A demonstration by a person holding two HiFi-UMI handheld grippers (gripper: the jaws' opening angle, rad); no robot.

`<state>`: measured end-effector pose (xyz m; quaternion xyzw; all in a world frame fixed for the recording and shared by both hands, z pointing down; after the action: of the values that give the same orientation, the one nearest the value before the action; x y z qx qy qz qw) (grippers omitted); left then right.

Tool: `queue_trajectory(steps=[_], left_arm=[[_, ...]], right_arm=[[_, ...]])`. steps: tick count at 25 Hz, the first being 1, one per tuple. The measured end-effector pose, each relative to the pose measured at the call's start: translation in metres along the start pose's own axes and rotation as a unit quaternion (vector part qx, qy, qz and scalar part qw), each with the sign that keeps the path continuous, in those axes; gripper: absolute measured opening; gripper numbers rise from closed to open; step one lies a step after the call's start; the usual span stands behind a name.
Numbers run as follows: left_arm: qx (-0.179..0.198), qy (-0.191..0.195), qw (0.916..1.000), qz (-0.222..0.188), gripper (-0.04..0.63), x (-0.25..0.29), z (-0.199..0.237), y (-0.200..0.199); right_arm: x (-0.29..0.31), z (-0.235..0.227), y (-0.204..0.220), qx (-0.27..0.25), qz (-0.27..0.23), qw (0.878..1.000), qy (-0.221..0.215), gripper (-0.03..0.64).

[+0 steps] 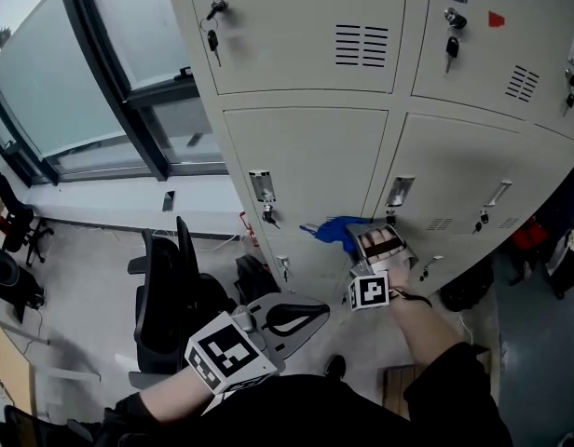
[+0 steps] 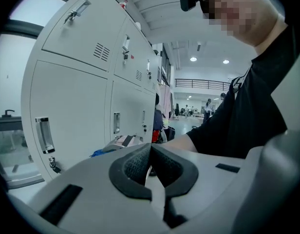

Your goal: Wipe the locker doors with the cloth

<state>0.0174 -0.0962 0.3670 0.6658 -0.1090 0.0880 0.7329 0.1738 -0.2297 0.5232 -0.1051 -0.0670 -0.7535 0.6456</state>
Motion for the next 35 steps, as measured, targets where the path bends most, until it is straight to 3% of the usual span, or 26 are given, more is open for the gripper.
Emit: queue_trajectory(steps=[11, 17, 19, 25, 35], left_arm=[[-0.036, -0.071, 0.9968, 0.001, 0.008, -0.044, 0.013, 0.017], [-0.049, -0.103, 0.9935, 0.007, 0.008, -0.067, 0.019, 0.026], [-0.051, -0.110, 0.9926, 0.010, 0.008, -0.071, 0.020, 0.028], [-0.060, -0.108, 0.9921, 0.019, 0.008, -0.064, 0.019, 0.031], [-0.043, -0.057, 0.9973, 0.021, 0.008, -0.018, 0.015, 0.018]], right_arm=[[0.058, 0.000, -0.116, 0.001, -0.110, 0.994, -0.010, 0.102], [0.086, 0.012, -0.152, -0.002, -0.134, 0.991, -0.025, 0.101], [0.094, 0.024, -0.149, 0.009, -0.126, 0.991, -0.049, 0.101], [0.088, 0.026, -0.137, 0.009, -0.125, 0.991, -0.049, 0.102], [0.054, 0.055, -0.043, 0.009, -0.067, 0.995, -0.074, 0.103]])
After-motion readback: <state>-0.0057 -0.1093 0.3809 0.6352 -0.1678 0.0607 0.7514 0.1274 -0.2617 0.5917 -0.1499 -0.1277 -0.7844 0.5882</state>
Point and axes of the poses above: the fingertips, and each gripper's own axes: x forward along the fingers, z to its left, y out of its underside, the point moved 7 cm from there along -x, backward along the fingers, and after that the axes turned 5 degrees about y, right-handed, at the moved point
